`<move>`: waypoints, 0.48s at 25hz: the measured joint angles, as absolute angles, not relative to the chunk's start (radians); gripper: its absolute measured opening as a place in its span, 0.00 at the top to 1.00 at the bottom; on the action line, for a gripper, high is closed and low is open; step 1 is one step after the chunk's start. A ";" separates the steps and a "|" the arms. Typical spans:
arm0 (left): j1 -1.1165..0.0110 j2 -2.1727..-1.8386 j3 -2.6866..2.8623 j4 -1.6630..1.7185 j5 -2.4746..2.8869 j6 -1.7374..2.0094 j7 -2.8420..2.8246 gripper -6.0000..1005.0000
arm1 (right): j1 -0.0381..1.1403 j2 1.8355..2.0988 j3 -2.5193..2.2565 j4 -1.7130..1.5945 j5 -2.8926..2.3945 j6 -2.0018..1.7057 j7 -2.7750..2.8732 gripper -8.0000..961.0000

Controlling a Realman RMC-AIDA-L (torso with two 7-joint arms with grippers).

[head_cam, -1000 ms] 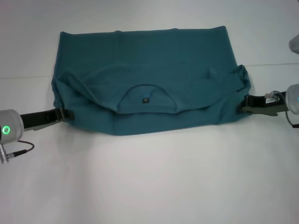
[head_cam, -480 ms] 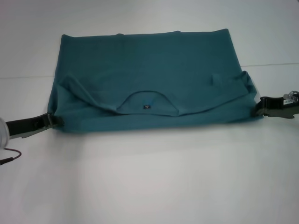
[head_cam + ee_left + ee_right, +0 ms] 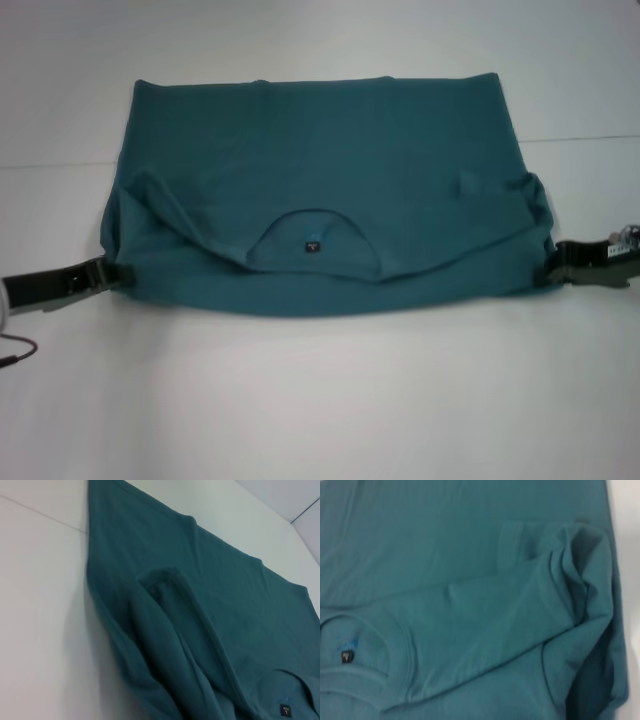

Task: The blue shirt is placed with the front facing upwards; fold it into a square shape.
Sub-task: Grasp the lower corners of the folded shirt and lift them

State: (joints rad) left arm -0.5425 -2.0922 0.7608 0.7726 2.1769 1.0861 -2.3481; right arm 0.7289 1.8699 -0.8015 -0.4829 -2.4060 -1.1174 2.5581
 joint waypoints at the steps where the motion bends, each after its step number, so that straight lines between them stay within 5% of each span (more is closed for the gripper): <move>1: -0.533 -2.095 0.761 0.785 2.177 1.096 -2.350 0.97 | 0.722 1.871 -0.801 -0.488 -2.410 -1.135 2.558 0.95; 12: -0.454 -2.106 0.710 0.887 2.177 1.271 -2.363 0.97 | 0.641 1.880 -0.800 -0.608 -2.419 -1.307 2.571 0.94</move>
